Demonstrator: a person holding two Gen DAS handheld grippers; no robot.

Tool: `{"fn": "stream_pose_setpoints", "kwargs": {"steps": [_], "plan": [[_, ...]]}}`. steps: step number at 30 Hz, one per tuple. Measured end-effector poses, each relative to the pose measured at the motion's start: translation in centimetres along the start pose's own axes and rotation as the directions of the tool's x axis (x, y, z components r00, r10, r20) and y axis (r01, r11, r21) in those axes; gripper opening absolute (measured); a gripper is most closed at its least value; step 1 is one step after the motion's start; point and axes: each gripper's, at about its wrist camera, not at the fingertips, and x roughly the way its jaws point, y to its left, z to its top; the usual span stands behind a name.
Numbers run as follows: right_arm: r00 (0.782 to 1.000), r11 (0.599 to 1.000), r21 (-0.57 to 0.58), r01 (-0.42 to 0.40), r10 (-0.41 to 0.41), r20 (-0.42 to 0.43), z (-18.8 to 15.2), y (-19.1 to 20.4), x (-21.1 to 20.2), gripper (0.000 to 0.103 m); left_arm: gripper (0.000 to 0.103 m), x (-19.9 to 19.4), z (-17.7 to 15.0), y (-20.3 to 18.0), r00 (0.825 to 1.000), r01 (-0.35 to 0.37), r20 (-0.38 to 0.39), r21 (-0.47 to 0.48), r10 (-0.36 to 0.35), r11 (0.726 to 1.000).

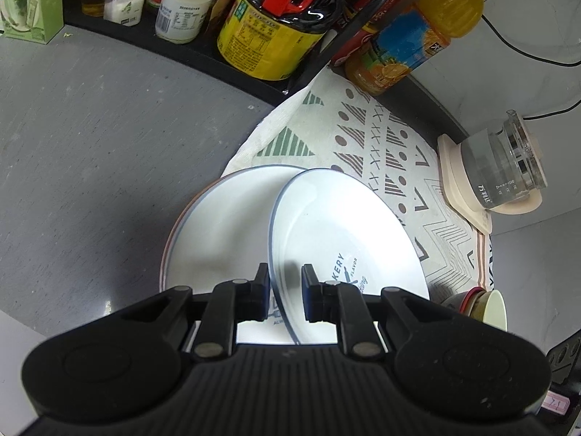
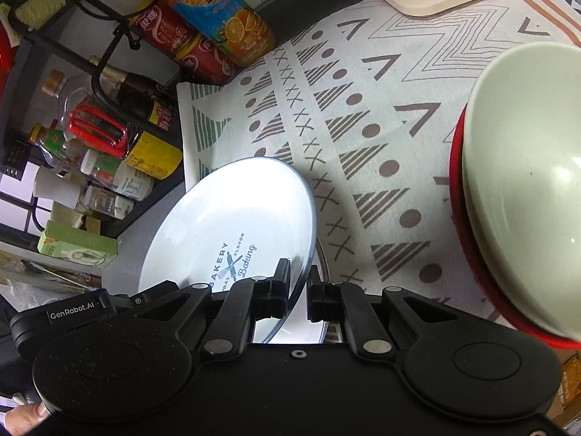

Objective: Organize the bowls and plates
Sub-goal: 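Lift and carry the 'Bakery' plate with both grippers toward the plate stack, then lower the 'Bakery' plate onto the 'Sweet' plate stack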

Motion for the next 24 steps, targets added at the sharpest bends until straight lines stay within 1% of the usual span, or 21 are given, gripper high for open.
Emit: {"fn": "stream_pose_setpoints", "kwargs": {"steps": [16, 24], "plan": [[0.997, 0.991, -0.109, 0.075, -0.077, -0.012, -1.6, 1.4, 0.9, 0.009, 0.015, 1.3, -1.1, 2.4, 0.999, -0.025, -0.035, -0.058, 0.023, 0.998], [0.995, 0.986, -0.134, 0.096, -0.097, -0.006, -2.1, 1.8, 1.1, 0.009, 0.015, 1.7, -1.6, 3.1, 0.998, -0.039, -0.053, -0.077, 0.035, 0.996]]}}
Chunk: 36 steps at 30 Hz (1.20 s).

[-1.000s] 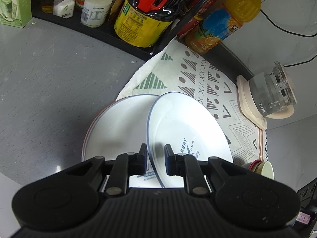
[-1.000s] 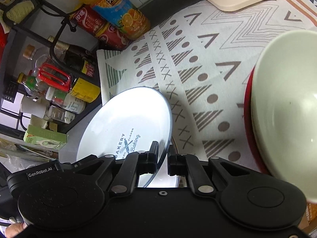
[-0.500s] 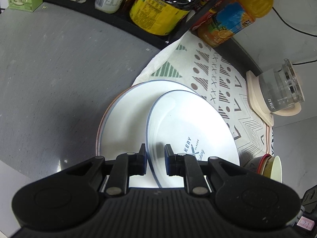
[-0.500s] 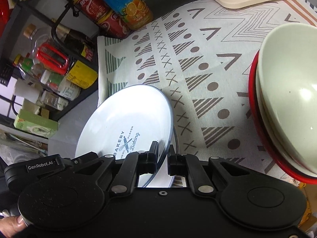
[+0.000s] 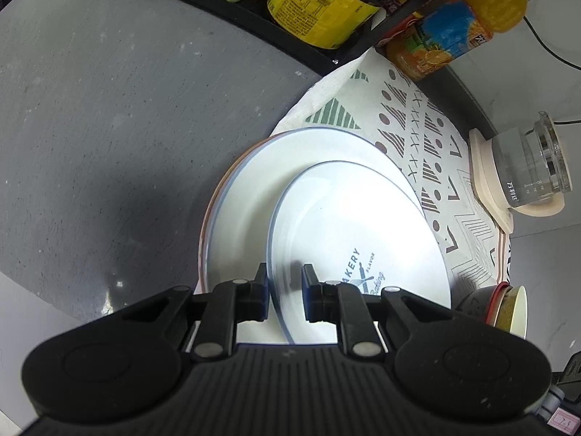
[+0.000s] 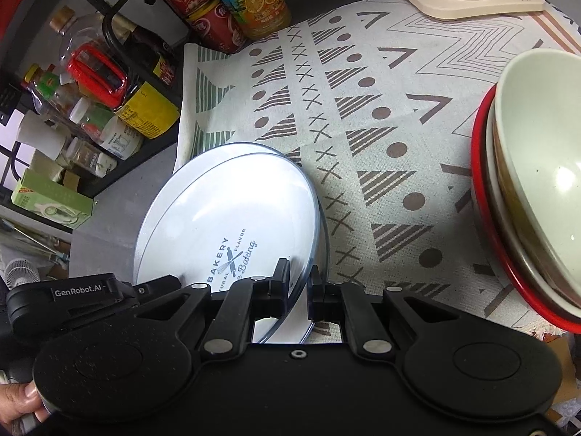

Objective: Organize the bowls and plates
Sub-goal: 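Lower the 'Bakery' plate onto the 'Sweet' plate stack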

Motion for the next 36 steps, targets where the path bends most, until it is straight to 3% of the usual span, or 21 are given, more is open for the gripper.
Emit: {"fn": "stream_pose_setpoints", "kwargs": {"steps": [12, 20, 26, 36], "plan": [[0.998, 0.999, -0.007, 0.036, -0.036, 0.043, -0.5, 0.3, 0.0, 0.007, 0.021, 0.0, -0.2, 0.1, 0.999, -0.031, -0.021, -0.011, 0.031, 0.999], [0.996, 0.998, -0.016, 0.061, -0.060, 0.060, -0.5, 0.8, -0.1, 0.007, 0.052, -2.6, 1.7, -1.1, 0.996, -0.075, 0.060, 0.043, 0.072, 0.996], [0.992, 0.993, -0.049, 0.103, -0.099, 0.074, -0.6, 1.4, -0.3, 0.008, 0.059, -2.6, 2.0, -1.3, 0.990, -0.119, 0.091, 0.080, 0.112, 0.990], [0.986, 0.986, -0.068, 0.150, -0.144, 0.085, -0.4, 1.4, -0.7, 0.009, 0.061, -0.5, 1.5, -0.5, 0.988, -0.154, 0.042, 0.090, 0.151, 0.984]]}}
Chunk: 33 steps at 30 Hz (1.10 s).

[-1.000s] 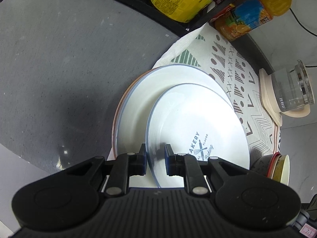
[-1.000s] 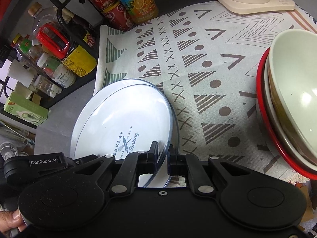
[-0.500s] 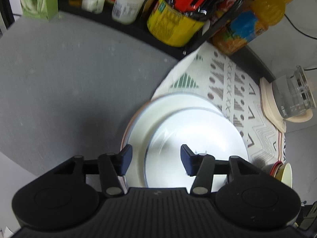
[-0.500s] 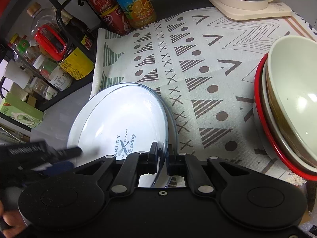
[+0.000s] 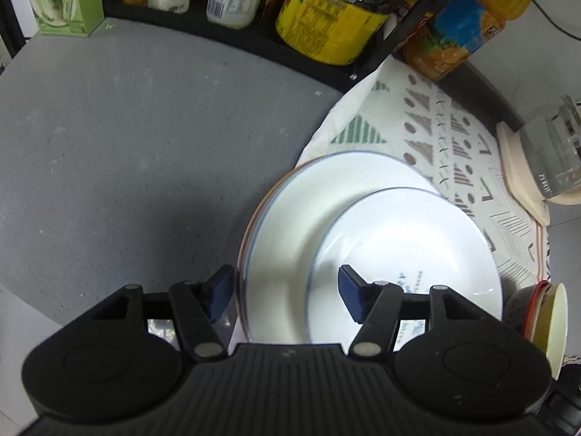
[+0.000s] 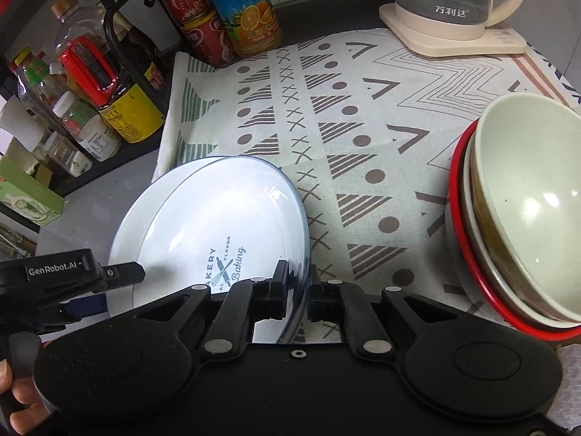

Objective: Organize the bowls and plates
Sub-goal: 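Lower the 'Bakery' plate onto the 'Sweet' plate stack, then open both grippers to release the 'Bakery' plate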

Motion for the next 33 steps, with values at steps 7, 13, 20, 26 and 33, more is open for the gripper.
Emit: {"fn": "stream_pose_setpoints", "kwargs": {"steps": [7, 13, 20, 26, 33], "plan": [[1.000, 1.000, -0.012, 0.016, -0.016, -0.009, 0.0, -0.3, 0.8, 0.012, 0.061, 0.5, -0.1, 0.6, 1.000, -0.010, 0.003, -0.004, 0.010, 1.000], [1.000, 1.000, -0.021, 0.005, -0.006, -0.021, 0.3, 0.0, 1.8, 0.015, 0.058, 0.0, 0.2, 1.2, 0.999, -0.012, 0.030, -0.007, 0.012, 1.000], [0.999, 0.999, -0.042, 0.015, -0.016, -0.031, 0.3, 0.5, 2.8, 0.019, 0.035, -0.3, 0.6, 1.1, 0.999, 0.023, 0.044, -0.003, -0.023, 1.000], [0.999, 1.000, -0.022, 0.002, -0.003, -0.045, 0.3, 0.4, 2.8, 0.024, 0.029, -0.6, 0.6, 1.1, 0.999, 0.007, 0.052, -0.009, -0.007, 1.000], [0.999, 0.999, -0.023, -0.022, 0.021, -0.033, 0.3, 0.4, 1.4, 0.026, 0.029, -1.1, 1.1, 1.6, 0.999, 0.002, 0.049, 0.004, -0.002, 1.000]]}}
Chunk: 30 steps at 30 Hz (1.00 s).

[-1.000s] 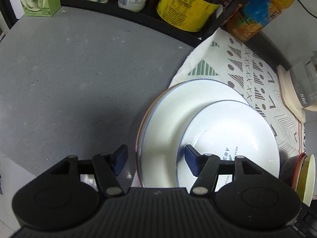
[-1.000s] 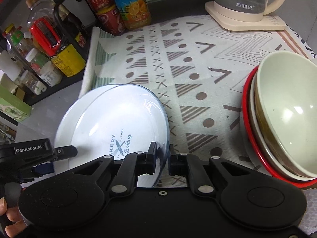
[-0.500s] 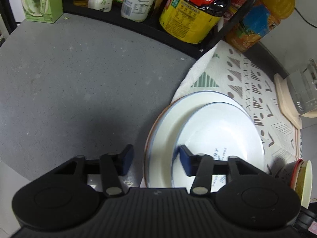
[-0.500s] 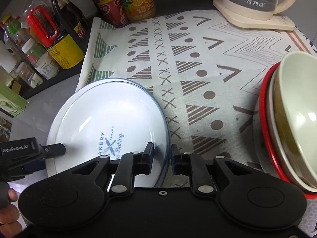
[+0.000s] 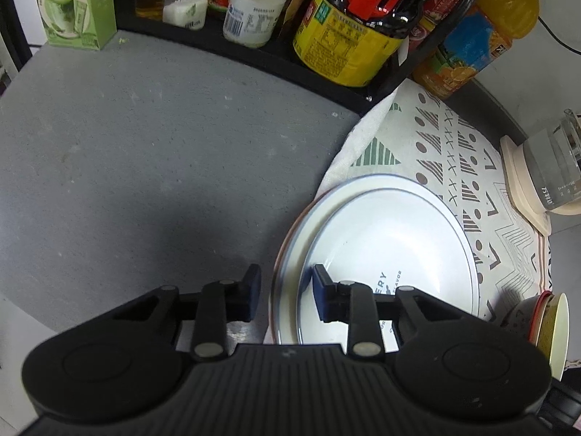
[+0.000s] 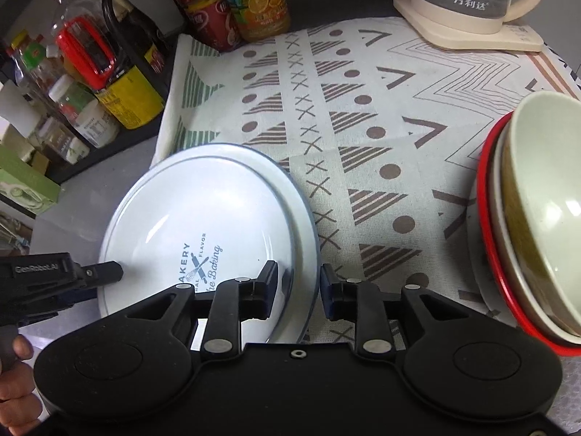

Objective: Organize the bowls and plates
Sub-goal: 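Open both grippers to release the 'Bakery' plate, then move both grippers toward the bowl stack in the red bowl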

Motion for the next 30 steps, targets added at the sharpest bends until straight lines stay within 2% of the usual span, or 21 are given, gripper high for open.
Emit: {"fn": "stream_pose_setpoints", "kwargs": {"steps": [3, 4, 10, 12, 13, 14, 19, 24, 30], "plan": [[1.000, 1.000, 0.017, -0.020, 0.019, 0.019, 0.1, -0.2, -0.9, 0.035, 0.034, -0.7, 0.2, -0.2, 1.000, 0.021, 0.004, 0.006, -0.021, 1.000], [0.999, 0.999, 0.019, -0.027, 0.027, 0.028, 0.1, -0.3, -1.3, 0.042, 0.037, -0.9, 0.3, -0.2, 0.999, 0.037, 0.002, 0.002, -0.037, 0.999], [0.994, 0.999, 0.020, -0.050, 0.047, 0.102, 0.1, -0.3, -3.9, 0.057, 0.069, -2.5, 0.0, -0.9, 0.998, 0.060, 0.014, 0.020, -0.060, 0.998], [0.990, 0.998, 0.030, -0.050, 0.046, 0.133, 0.2, -0.5, -4.8, 0.065, 0.076, -2.9, 0.0, -1.3, 0.998, 0.059, 0.006, 0.025, -0.059, 0.998], [0.988, 0.998, 0.041, -0.052, 0.046, 0.147, 0.3, -0.6, -5.2, 0.075, 0.080, -3.1, 0.0, -1.4, 0.998, 0.062, -0.001, 0.024, -0.062, 0.998], [0.986, 0.997, 0.055, -0.055, 0.045, 0.158, 0.3, -0.8, -5.7, 0.084, 0.080, -3.2, 0.0, -1.6, 0.998, 0.064, -0.006, 0.027, -0.064, 0.998], [0.972, 0.994, 0.091, -0.064, 0.041, 0.233, 0.5, -1.9, -8.5, 0.099, 0.082, -4.0, -0.2, -3.7, 0.997, 0.082, 0.007, 0.080, -0.083, 0.993], [0.965, 0.994, 0.108, -0.034, 0.004, 0.263, 0.1, -3.8, -9.6, 0.100, 0.082, -4.1, -0.8, -6.2, 0.991, 0.130, 0.006, 0.103, -0.131, 0.986], [0.956, 0.986, 0.169, -0.014, -0.036, 0.290, 0.2, -6.7, -10.5, 0.100, 0.082, -3.9, -1.5, -9.5, 0.989, 0.147, -0.011, 0.168, -0.147, 0.975]]}}
